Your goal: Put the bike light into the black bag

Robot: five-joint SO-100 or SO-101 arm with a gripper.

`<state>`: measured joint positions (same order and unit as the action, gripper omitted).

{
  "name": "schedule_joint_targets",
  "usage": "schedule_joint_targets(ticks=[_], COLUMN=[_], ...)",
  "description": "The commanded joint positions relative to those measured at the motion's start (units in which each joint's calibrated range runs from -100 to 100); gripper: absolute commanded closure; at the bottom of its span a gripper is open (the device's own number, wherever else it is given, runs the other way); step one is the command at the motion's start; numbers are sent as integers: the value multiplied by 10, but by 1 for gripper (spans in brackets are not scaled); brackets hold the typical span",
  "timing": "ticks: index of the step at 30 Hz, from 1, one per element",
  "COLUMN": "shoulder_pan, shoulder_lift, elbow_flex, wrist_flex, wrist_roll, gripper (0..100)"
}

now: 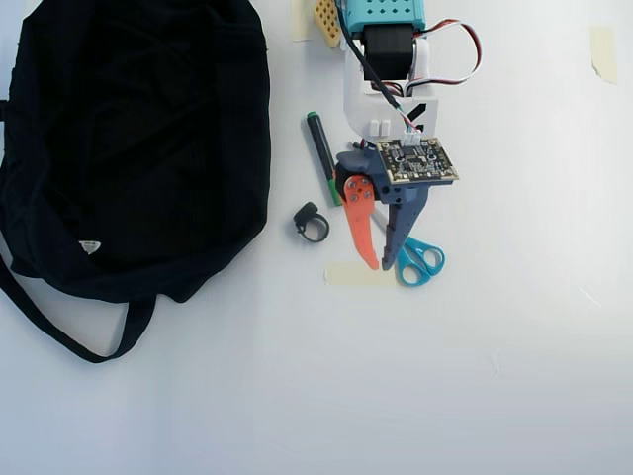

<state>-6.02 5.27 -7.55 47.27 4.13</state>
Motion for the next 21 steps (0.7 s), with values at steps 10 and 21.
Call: schedule_joint_targets(ticks=[10, 21], shoulder_pan=[4, 16], shoulder_lift=[-75, -64], elbow_flex=[-75, -66], wrist_flex=[380, 398], wrist_roll=[85, 145], gripper=[98, 98])
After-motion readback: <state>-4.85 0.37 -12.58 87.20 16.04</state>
